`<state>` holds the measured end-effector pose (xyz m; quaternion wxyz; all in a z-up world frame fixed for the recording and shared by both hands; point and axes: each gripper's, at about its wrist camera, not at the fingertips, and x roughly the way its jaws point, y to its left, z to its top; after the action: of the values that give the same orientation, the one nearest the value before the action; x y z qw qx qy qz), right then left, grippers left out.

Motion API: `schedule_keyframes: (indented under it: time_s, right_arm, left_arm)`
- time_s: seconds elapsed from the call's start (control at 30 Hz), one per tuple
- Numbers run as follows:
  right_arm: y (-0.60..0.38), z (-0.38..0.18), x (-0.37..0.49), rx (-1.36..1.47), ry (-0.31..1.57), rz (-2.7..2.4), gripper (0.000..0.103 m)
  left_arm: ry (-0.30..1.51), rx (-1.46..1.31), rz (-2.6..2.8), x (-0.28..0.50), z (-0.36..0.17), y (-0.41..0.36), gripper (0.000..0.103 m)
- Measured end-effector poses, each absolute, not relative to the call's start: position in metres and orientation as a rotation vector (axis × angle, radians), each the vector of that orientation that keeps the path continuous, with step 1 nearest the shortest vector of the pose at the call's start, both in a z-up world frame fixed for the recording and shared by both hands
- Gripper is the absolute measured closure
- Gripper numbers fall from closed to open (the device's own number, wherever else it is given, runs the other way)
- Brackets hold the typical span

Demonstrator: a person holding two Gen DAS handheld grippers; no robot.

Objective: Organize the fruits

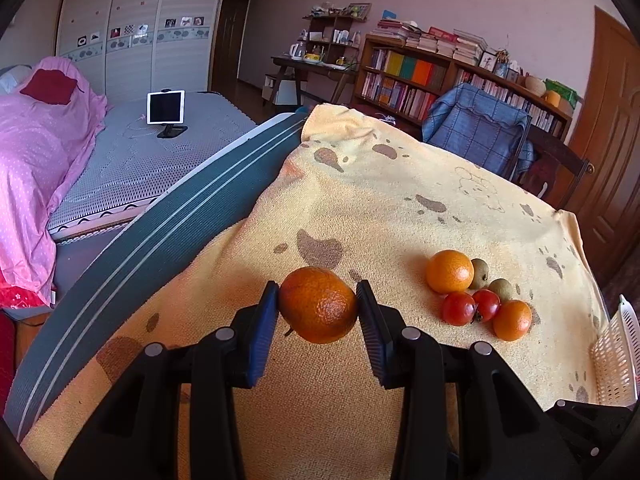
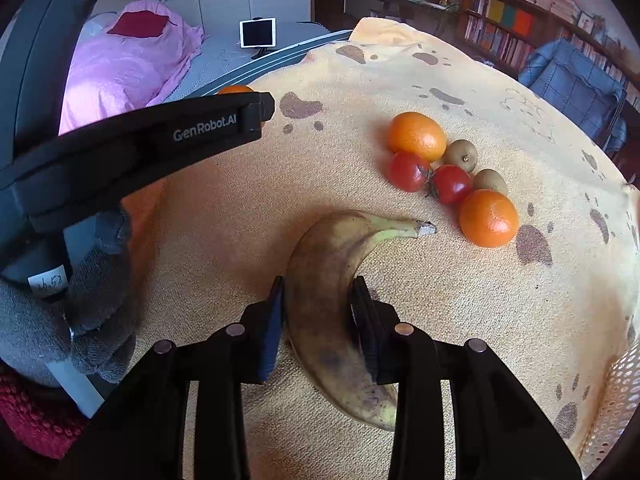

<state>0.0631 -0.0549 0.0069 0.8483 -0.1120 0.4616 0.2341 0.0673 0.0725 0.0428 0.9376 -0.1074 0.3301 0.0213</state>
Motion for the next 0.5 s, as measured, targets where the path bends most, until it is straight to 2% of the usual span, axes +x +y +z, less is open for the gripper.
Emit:
schedule_keyframes:
  time_s: [0.5]
  right_arm:
    - [-0.114, 0.061, 0.027, -0.002, 0.859, 0.433, 0.07]
  left_arm:
    - [0.654, -0.184, 0.014, 0.063, 0.045, 0.064, 0.063]
